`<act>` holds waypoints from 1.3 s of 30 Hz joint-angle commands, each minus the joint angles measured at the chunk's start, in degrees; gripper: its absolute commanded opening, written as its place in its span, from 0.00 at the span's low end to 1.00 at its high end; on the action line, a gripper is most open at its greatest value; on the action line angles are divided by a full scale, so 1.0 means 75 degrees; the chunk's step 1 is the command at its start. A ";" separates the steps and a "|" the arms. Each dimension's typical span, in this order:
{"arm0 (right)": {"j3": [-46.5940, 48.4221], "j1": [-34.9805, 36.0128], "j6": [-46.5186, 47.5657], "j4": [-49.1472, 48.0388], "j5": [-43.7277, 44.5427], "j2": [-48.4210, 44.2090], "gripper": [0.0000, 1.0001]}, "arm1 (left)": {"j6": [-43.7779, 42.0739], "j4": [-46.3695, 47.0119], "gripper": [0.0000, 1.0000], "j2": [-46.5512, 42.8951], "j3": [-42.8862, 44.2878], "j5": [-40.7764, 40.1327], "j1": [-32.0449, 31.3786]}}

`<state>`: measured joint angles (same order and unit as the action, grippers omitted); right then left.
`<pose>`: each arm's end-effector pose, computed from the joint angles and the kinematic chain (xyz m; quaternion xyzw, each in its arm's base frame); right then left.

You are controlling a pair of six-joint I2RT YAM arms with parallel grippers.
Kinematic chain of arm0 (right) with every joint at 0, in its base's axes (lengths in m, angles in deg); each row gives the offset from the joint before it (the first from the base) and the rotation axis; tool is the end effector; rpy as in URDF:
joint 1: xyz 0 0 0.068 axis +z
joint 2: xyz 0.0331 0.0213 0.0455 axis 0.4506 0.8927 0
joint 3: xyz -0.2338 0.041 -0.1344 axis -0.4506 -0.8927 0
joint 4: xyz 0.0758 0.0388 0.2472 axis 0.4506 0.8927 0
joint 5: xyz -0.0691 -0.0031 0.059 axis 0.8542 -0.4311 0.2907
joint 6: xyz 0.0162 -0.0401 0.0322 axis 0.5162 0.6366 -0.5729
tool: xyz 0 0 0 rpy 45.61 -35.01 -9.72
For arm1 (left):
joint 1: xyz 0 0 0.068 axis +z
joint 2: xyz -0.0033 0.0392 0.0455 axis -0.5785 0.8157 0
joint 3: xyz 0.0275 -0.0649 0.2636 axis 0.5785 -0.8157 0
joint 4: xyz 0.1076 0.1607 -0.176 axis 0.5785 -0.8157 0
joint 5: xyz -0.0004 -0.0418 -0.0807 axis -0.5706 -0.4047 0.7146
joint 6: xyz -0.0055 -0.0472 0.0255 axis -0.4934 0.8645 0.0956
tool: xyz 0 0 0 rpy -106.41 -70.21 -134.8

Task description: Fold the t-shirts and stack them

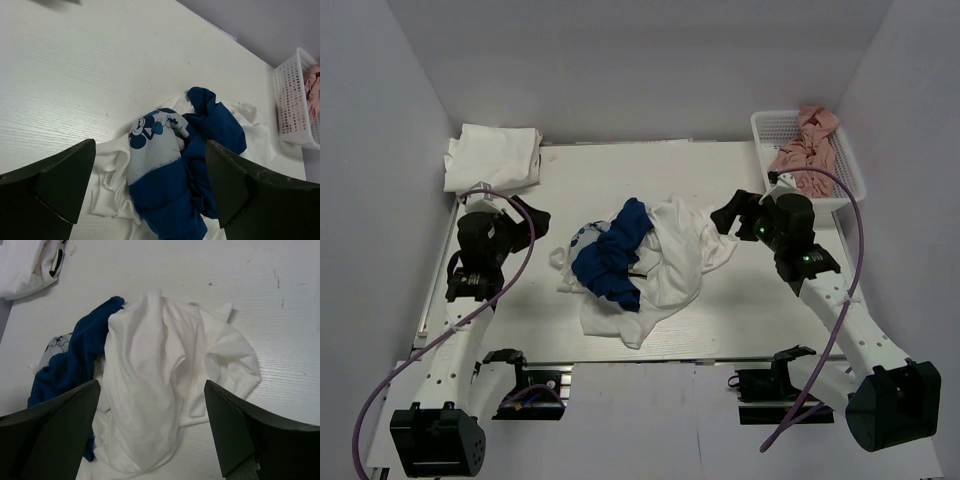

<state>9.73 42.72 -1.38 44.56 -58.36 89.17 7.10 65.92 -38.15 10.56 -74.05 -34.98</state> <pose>0.2290 0.0688 0.3026 0.0372 0.8032 0.2415 0.5433 0.1988 -0.0037 0.2921 -0.1919 0.8003 -0.2108 0.5276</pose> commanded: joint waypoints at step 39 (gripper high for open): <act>0.1740 0.3909 0.1263 -0.1402 0.3908 0.3821 0.00 | 0.0678 0.0351 1.00 0.0251 -0.0188 -0.0319 0.0128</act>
<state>21.21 71.93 7.67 38.90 -34.61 124.86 12.85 66.84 -33.36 9.41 -78.79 -34.28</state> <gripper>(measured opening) 0.050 0.995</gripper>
